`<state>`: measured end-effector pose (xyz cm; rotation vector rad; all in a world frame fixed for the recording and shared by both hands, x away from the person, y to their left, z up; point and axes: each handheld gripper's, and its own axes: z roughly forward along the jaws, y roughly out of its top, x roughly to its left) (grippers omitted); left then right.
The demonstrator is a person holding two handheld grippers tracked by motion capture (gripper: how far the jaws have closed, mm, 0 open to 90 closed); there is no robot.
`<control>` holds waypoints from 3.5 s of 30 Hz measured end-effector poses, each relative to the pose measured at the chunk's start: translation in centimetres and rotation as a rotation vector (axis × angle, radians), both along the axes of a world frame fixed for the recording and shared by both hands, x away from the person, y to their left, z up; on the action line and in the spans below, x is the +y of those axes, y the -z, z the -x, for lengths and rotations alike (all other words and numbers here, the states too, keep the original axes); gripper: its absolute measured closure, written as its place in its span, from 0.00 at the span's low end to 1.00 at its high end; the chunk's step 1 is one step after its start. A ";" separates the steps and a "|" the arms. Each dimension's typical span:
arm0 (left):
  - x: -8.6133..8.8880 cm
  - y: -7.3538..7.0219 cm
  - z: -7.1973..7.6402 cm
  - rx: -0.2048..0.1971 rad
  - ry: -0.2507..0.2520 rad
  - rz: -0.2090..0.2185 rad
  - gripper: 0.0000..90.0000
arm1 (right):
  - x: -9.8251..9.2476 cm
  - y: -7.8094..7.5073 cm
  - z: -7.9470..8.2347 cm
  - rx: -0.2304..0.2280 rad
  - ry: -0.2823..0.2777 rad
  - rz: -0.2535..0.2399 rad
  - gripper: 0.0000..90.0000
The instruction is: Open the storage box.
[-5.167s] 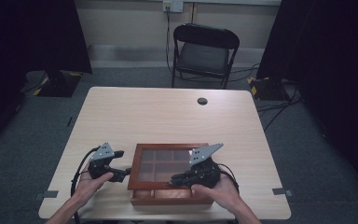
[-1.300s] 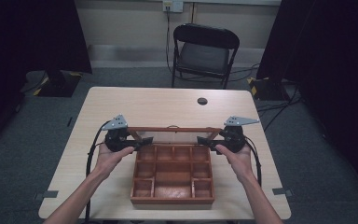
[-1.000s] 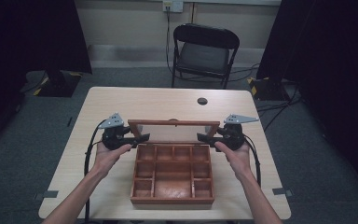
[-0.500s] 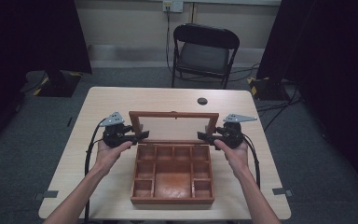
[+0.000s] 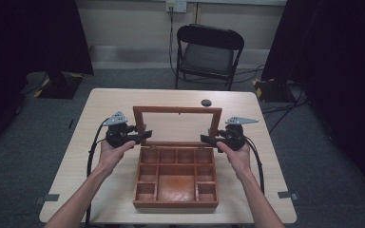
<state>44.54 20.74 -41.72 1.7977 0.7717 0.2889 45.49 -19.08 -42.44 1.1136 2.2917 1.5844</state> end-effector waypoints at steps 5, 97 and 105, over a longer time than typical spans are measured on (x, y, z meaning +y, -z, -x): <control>0.0 0.2 -0.1 0.001 -0.001 -0.009 0.60 | 0.1 0.5 -0.4 0.000 -0.006 0.000 0.53; 0.7 5.9 -3.8 0.233 -0.077 -0.043 0.41 | 1.4 5.5 -3.7 0.157 0.072 0.045 0.23; 0.8 6.7 -4.1 0.294 -0.063 -0.005 0.35 | 1.2 5.9 -3.7 0.182 0.084 0.037 0.20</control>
